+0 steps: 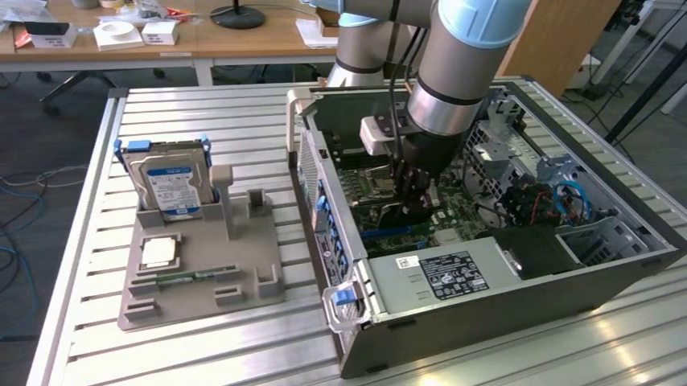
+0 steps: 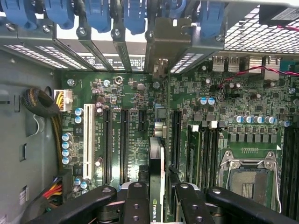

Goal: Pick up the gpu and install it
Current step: 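Insert the gpu into the slot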

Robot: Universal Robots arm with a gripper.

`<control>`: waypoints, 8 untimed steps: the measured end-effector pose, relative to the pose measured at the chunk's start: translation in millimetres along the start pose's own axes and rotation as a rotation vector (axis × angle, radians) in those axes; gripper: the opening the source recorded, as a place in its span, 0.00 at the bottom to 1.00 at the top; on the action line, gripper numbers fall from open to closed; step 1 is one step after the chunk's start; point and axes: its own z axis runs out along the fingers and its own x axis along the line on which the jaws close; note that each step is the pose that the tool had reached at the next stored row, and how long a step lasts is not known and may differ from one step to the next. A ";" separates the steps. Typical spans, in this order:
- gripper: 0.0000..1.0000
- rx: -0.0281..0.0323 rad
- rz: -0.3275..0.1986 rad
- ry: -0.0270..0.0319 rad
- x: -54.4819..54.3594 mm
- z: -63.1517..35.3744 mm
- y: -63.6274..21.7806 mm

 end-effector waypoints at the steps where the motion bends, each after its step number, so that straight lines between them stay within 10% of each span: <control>1: 0.26 0.0002 0.002 -0.0001 0.0 0.0 0.0; 8: 0.26 0.0004 0.007 0.0015 0.0 0.0 0.0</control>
